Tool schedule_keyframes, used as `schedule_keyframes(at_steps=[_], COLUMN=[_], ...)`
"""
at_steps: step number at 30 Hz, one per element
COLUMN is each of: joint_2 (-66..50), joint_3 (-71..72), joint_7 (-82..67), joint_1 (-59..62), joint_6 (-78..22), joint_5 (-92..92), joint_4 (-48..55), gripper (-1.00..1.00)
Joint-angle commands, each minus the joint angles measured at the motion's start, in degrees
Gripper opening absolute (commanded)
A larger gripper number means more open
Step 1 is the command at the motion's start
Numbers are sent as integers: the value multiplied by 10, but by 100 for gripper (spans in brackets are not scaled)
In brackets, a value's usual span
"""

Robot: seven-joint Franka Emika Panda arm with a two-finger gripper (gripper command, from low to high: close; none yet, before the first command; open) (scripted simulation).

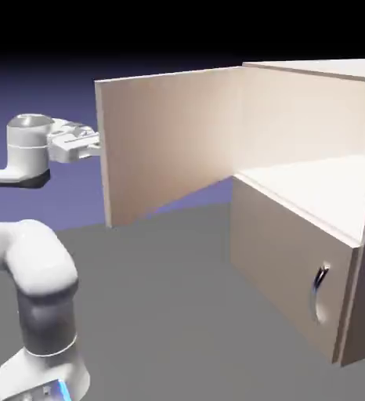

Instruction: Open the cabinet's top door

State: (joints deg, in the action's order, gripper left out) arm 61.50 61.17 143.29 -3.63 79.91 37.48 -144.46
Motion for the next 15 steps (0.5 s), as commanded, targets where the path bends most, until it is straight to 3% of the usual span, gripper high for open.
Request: schedule_keyframes(at_steps=[1,15], joint_2=[-6,-11], joint_3=[17,204], joint_7=[1,-30], joint_1=[19,294], joint_6=[-17,-213], joint_5=[-10,-99], joint_4=[21,311], gripper=[-100,-100])
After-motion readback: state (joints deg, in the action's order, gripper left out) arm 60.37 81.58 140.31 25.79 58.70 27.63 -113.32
